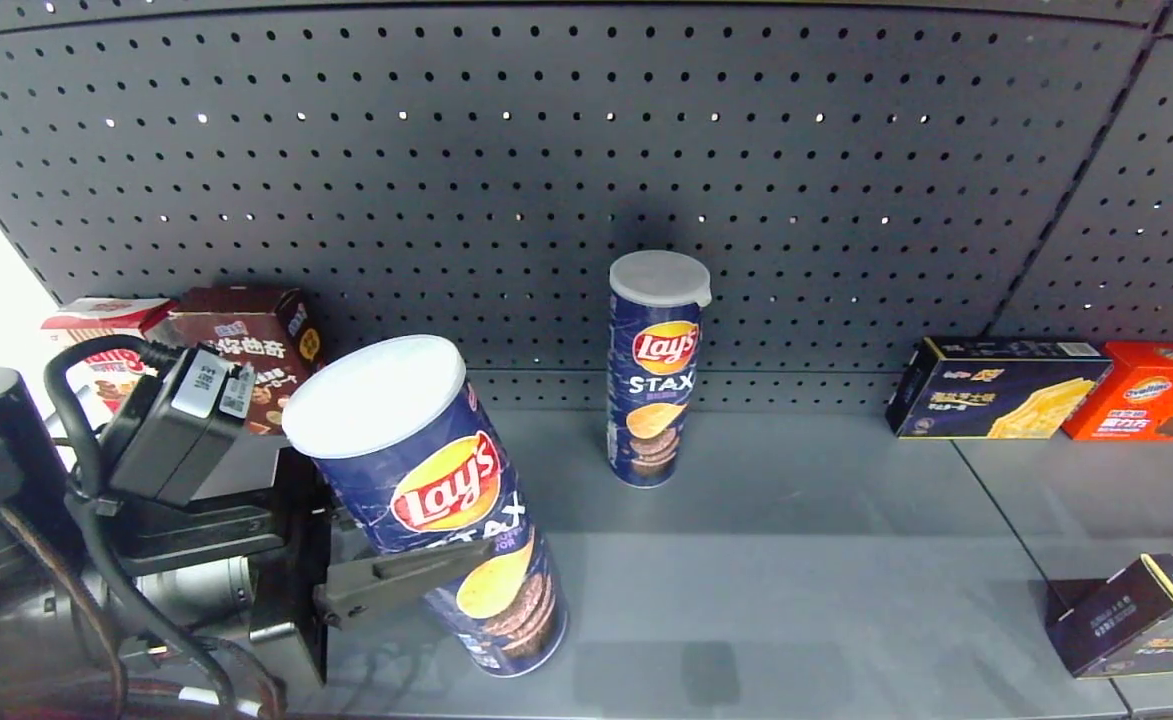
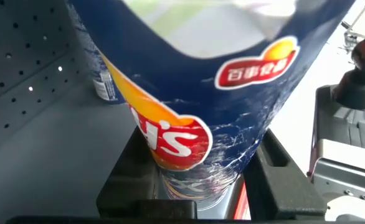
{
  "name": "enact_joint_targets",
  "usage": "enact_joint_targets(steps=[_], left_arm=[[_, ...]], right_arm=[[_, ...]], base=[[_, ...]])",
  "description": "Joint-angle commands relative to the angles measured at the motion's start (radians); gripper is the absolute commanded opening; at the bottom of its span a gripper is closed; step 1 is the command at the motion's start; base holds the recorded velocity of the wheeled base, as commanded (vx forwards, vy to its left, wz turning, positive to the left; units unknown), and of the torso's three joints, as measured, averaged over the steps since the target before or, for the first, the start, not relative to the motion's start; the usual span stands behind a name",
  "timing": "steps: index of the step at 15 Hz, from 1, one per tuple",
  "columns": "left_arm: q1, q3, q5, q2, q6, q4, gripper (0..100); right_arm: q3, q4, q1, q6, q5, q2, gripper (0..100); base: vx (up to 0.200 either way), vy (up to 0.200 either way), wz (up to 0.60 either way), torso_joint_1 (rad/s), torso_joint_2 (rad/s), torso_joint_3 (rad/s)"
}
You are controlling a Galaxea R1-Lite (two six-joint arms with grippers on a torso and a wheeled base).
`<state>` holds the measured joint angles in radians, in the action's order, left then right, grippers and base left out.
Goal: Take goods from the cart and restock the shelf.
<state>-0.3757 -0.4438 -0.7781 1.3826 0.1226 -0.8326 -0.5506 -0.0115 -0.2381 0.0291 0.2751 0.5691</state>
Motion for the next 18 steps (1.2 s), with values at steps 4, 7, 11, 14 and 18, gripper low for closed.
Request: enact_joint_targets(steps=[4, 7, 11, 14, 18], left_arm=[[0.009, 0.001, -0.010, 0.010, 0.000, 0.000, 0], [0.009, -0.006, -0.012, 0.030, -0.003, -0.005, 0], [0.014, -0.015, -0.015, 0.050, -0.003, -0.007, 0], [0.015, -0.009, -0.013, 0.050, -0.003, -0.008, 0], [0.034, -0.010, -0.015, 0.050, -0.003, -0.008, 0]], right_arm=[[-0.098, -0.079, -0.199, 0.003, 0.026, 0.370, 100], [-0.106, -0.188, -0.216, 0.008, 0.055, 0.477, 100], [-0.118, -0.249, -0.239, 0.041, 0.095, 0.587, 100], [-0.140, -0.343, -0.218, 0.040, 0.131, 0.684, 100], [-0.166, -0.521, -0.201, 0.066, 0.167, 0.804, 100]], base=[[0.000, 0.000, 0.00, 0.000, 0.00, 0.000], [0.000, 0.000, 0.00, 0.000, 0.00, 0.000], [0.000, 0.000, 0.00, 0.000, 0.00, 0.000], [0.000, 0.000, 0.00, 0.000, 0.00, 0.000], [0.000, 0.000, 0.00, 0.000, 0.00, 0.000]])
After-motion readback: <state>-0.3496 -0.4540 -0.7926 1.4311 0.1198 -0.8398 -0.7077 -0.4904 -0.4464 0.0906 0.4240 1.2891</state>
